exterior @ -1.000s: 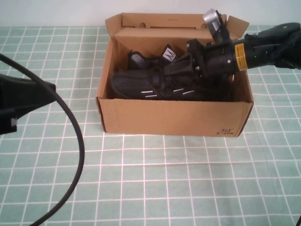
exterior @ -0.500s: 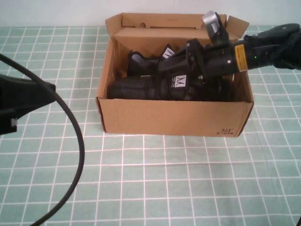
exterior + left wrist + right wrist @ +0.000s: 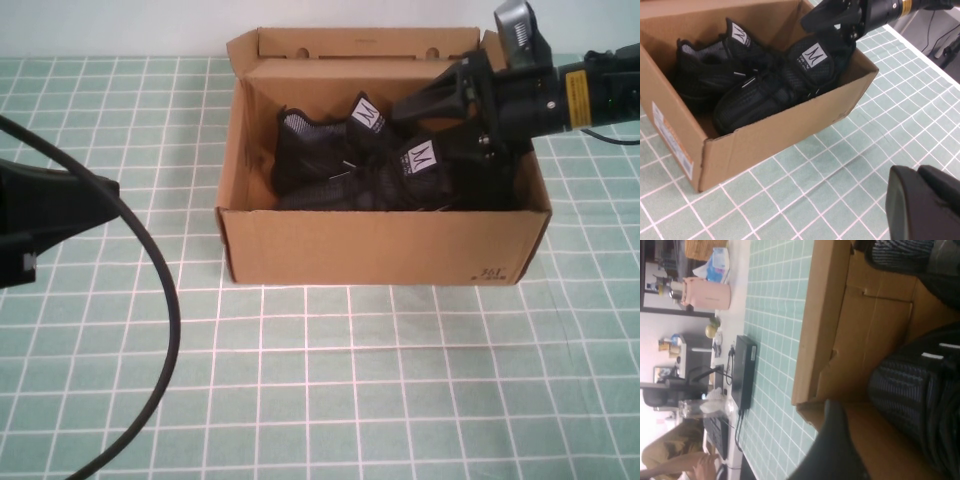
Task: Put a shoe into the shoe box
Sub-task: Place the shoe in the shoe box
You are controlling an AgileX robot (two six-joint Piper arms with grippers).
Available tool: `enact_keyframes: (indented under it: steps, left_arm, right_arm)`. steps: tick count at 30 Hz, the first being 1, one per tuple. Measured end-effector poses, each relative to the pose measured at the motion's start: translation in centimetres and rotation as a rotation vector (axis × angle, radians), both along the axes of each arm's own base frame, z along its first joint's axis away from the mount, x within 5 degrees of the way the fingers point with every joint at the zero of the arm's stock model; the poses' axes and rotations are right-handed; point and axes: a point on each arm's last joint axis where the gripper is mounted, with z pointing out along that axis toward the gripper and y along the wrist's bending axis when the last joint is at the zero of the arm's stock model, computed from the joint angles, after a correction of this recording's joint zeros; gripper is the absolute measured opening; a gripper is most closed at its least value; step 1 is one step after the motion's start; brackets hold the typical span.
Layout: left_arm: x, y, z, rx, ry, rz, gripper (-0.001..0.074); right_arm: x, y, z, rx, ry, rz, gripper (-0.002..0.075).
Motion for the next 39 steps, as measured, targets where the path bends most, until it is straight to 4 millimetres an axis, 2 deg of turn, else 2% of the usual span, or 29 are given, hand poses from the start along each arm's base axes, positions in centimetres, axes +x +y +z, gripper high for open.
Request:
enact_keyframes:
  steps: [9,20,23,31,34,39]
  left_arm:
    - [0.0,0.0,0.0,0.0,0.001,-0.001,-0.0004]
    - [-0.1,0.0,0.0,-0.003,0.007,-0.005,-0.0004]
    - [-0.1,0.0,0.0,-0.005,0.007,-0.005,-0.0004]
    - [-0.1,0.0,0.0,-0.005,0.007,-0.005,-0.0004]
    - [-0.1,0.0,0.0,-0.005,0.007,-0.005,-0.0004]
    - [-0.1,0.0,0.0,-0.005,0.007,-0.005,-0.0004]
  right_arm:
    - [0.1,-0.5,0.2,0.006,0.021,-0.019,0.0454]
    - [0.0,-0.2,0.2,-0.003,-0.015,-0.001,0.0447]
    - [-0.1,0.2,0.2,-0.018,-0.083,0.028,0.0447]
    - [-0.3,0.6,0.2,-0.088,-0.424,0.146,0.0437]
    - [-0.2,0.5,0.2,-0.093,-0.444,0.151,0.0379]
    - [0.1,-0.8,0.3,-0.07,-0.322,0.086,0.0245]
